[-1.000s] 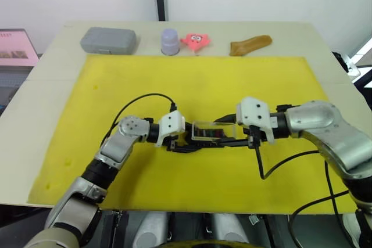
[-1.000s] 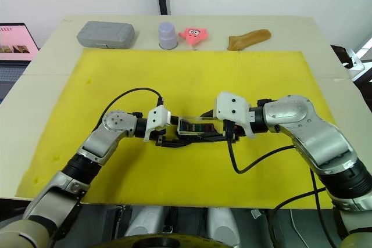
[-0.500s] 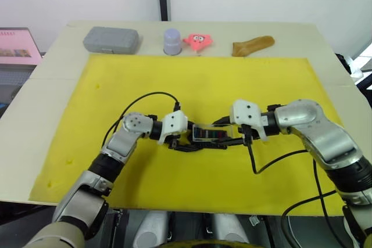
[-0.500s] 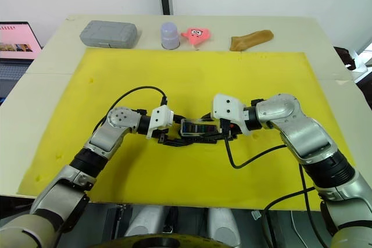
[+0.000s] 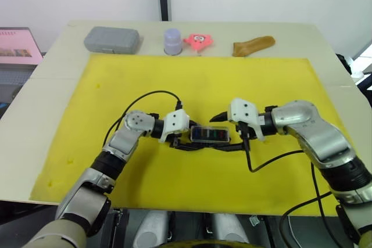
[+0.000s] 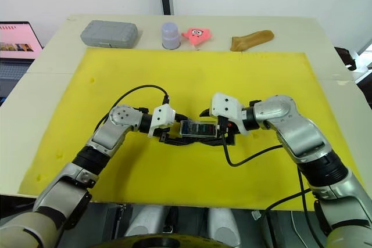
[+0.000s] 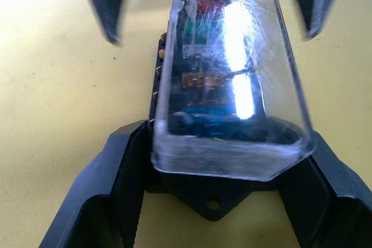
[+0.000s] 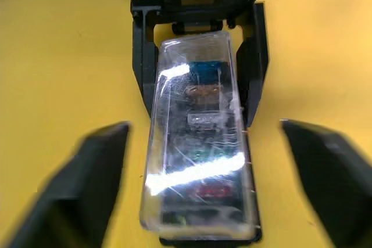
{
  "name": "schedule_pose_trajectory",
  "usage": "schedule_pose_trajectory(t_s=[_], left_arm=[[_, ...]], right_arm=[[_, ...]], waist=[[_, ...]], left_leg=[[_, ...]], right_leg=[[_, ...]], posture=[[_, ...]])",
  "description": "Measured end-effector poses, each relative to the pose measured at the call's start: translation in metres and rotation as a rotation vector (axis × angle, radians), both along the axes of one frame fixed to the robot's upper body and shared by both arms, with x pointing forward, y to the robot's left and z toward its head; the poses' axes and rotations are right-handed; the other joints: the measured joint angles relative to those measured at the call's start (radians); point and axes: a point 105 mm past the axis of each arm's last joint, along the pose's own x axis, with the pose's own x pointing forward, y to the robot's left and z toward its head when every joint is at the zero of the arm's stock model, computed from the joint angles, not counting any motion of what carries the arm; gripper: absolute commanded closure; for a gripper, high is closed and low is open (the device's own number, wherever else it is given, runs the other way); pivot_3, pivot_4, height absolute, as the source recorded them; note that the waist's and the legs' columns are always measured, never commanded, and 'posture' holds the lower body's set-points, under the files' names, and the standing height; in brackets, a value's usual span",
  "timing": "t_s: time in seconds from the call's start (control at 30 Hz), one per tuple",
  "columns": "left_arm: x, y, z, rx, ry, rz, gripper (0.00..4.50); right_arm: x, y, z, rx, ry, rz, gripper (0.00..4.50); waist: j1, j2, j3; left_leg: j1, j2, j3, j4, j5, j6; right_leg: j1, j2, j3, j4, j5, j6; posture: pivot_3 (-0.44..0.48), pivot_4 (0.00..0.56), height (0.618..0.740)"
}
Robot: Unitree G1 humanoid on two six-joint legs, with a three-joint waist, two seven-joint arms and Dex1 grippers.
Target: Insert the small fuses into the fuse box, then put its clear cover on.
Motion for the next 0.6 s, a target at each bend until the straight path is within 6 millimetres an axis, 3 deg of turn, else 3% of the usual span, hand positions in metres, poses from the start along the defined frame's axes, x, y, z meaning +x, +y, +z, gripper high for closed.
schedule_pose_trajectory(t_s=[0.23,0.6], left_arm=[[-0.002,0.002,0.001,0.005,0.011,0.011,1.91],[-0.003,0.003,0.001,0.008,0.018,0.012,1.91]], right_arm=[[-0.005,0.004,0.011,0.061,-0.145,-0.036,0.03],[-0.008,0.012,-0.002,0.033,-0.193,-0.056,0.03]], waist=[[-0.002,0.0,0.0],[-0.003,0.0,0.0]], left_leg=[[0.0,0.0,0.0,0.0,0.0,0.0],[0.0,0.0,0.0,0.0,0.0,0.0]], right_leg=[[-0.001,0.0,0.0,0.001,0.0,0.0],[-0.001,0.0,0.0,0.002,0.0,0.0]], posture=[[0.0,0.15,0.74],[0.0,0.15,0.74]])
